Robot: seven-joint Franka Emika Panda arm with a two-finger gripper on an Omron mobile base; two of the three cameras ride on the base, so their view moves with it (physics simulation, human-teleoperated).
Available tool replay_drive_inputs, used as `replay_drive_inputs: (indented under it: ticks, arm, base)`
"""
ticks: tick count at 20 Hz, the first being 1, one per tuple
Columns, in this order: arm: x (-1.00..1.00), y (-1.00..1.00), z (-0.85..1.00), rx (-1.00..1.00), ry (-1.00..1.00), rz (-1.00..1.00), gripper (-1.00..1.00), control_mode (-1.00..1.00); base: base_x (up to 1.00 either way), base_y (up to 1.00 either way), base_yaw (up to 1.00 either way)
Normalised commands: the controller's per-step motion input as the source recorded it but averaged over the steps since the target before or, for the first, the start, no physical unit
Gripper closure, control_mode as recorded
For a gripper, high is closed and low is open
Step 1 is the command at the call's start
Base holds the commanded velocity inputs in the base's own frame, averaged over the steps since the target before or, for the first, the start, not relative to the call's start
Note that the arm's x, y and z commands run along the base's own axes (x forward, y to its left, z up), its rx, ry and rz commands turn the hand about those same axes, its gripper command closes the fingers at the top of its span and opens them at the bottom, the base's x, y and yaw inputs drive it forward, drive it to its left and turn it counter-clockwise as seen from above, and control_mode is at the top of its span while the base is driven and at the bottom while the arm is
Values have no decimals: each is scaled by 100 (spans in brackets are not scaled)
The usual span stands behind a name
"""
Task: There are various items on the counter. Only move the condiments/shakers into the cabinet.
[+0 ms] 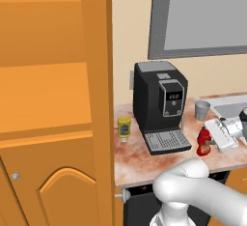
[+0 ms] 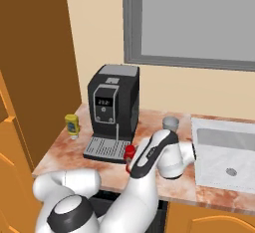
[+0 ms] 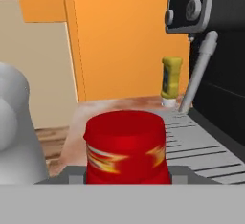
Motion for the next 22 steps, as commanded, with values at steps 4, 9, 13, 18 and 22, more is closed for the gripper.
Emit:
replay_drive_inputs:
  ticks: [4,9,13,18,22]
  arm:
    - [-38,4,85,3,-9,-7,100,-100]
    - [-44,10,100,3,-8,-10,100,-100]
    - [-36,12,100,1,0,-17,100,-100]
    - [-27,4,78,5,16,-20,100,-100]
    - [-22,15,24,15,35,-18,100,-100]
  base:
    - [0,0,0]
    - [0,0,0]
    - [0,0,0]
    - [0,0,0]
    - [0,0,0]
